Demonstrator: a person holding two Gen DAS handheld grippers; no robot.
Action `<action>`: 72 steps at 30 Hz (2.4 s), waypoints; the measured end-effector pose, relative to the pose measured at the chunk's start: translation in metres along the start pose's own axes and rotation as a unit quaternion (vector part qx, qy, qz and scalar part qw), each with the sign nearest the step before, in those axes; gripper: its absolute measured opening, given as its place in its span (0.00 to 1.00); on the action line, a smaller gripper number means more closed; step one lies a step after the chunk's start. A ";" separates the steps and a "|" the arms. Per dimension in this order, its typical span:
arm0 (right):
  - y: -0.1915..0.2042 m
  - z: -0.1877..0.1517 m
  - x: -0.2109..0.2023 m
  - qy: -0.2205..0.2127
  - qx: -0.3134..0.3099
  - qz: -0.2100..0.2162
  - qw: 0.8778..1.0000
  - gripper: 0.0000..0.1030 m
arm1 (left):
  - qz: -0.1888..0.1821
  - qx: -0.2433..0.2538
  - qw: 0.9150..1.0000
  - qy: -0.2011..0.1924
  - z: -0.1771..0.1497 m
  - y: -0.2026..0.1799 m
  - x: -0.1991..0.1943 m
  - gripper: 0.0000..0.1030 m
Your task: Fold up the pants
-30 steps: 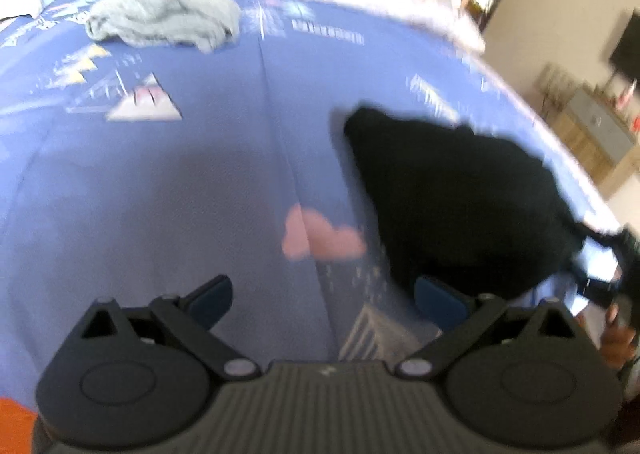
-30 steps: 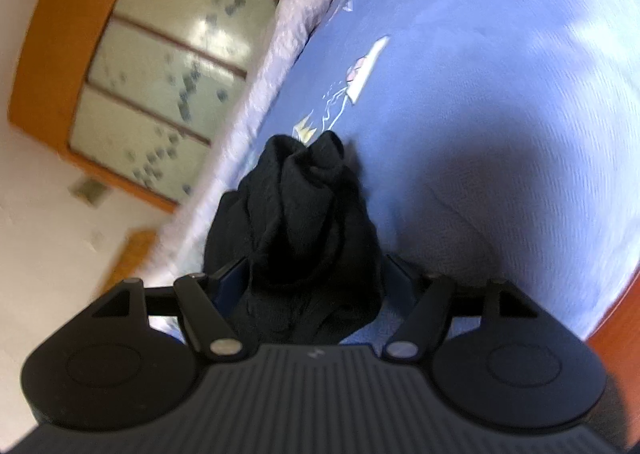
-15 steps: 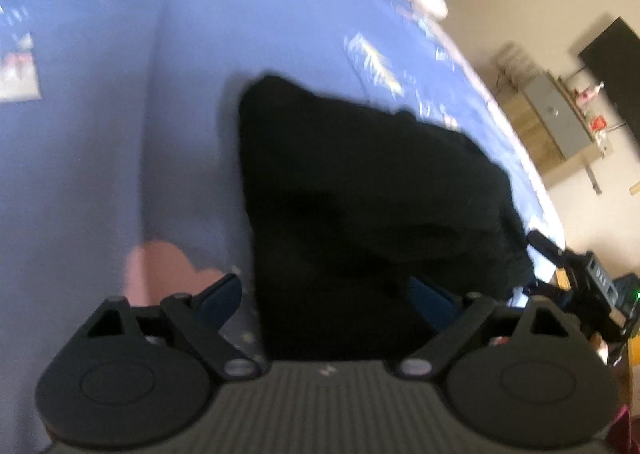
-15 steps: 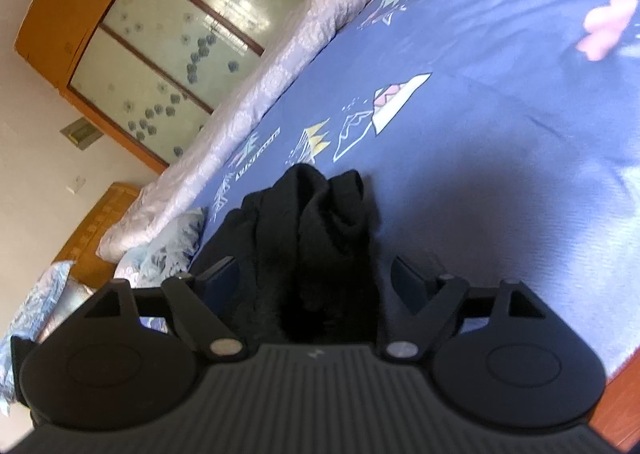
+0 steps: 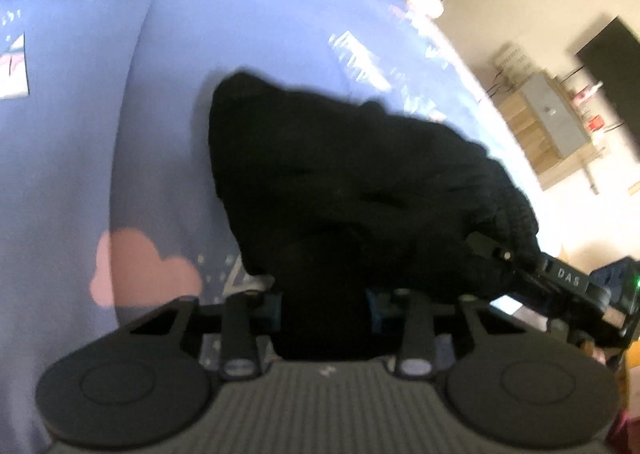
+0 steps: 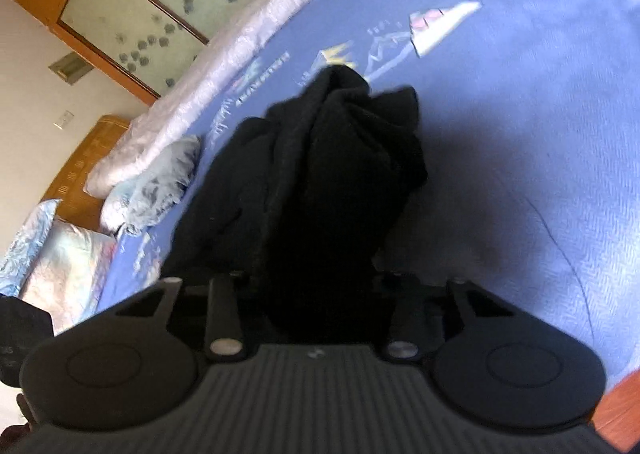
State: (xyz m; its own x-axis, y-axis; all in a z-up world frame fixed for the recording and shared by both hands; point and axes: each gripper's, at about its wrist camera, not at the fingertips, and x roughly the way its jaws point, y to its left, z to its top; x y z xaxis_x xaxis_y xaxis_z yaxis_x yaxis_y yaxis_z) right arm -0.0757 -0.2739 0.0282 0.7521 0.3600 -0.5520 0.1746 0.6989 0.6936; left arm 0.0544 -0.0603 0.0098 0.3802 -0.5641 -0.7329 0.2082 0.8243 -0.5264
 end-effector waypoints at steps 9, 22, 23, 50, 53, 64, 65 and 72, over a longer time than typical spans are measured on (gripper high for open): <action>0.091 0.075 0.009 -0.071 -0.085 0.083 0.990 0.37 | -0.016 0.035 0.995 -0.095 0.099 -0.023 -0.045 0.25; 0.106 0.187 0.150 -0.144 -0.111 0.111 0.977 0.37 | 0.055 0.062 0.978 -0.194 0.235 0.010 0.003 0.26; 0.093 0.186 0.175 -0.125 -0.099 0.094 0.983 0.38 | 0.073 0.056 0.979 -0.181 0.238 0.021 0.024 0.28; 0.059 -0.005 0.067 0.014 -0.110 -0.080 0.991 0.77 | 0.234 0.087 0.965 -0.085 0.005 -0.025 -0.033 0.88; 0.067 -0.021 0.053 0.016 -0.111 -0.080 0.990 0.79 | 0.250 0.084 0.960 -0.090 -0.008 -0.028 -0.045 0.90; 0.097 -0.041 0.044 -0.028 -0.135 -0.107 0.985 0.90 | 0.286 0.075 0.950 -0.102 -0.044 -0.029 -0.064 0.98; 0.098 -0.042 0.044 -0.030 -0.137 -0.108 0.984 0.91 | 0.289 0.074 0.949 -0.104 -0.047 -0.029 -0.066 0.99; 0.098 -0.046 0.052 -0.020 -0.133 -0.117 0.984 0.91 | 0.291 0.067 0.949 -0.101 -0.049 -0.026 -0.065 1.00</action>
State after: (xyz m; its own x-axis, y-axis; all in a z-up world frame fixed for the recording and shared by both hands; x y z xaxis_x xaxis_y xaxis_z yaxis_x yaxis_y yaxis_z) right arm -0.0490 -0.1585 0.0461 0.7361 0.1488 -0.6603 0.1778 0.8988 0.4007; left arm -0.0202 -0.0478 0.0502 0.6278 -0.0009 -0.7784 0.0169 0.9998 0.0124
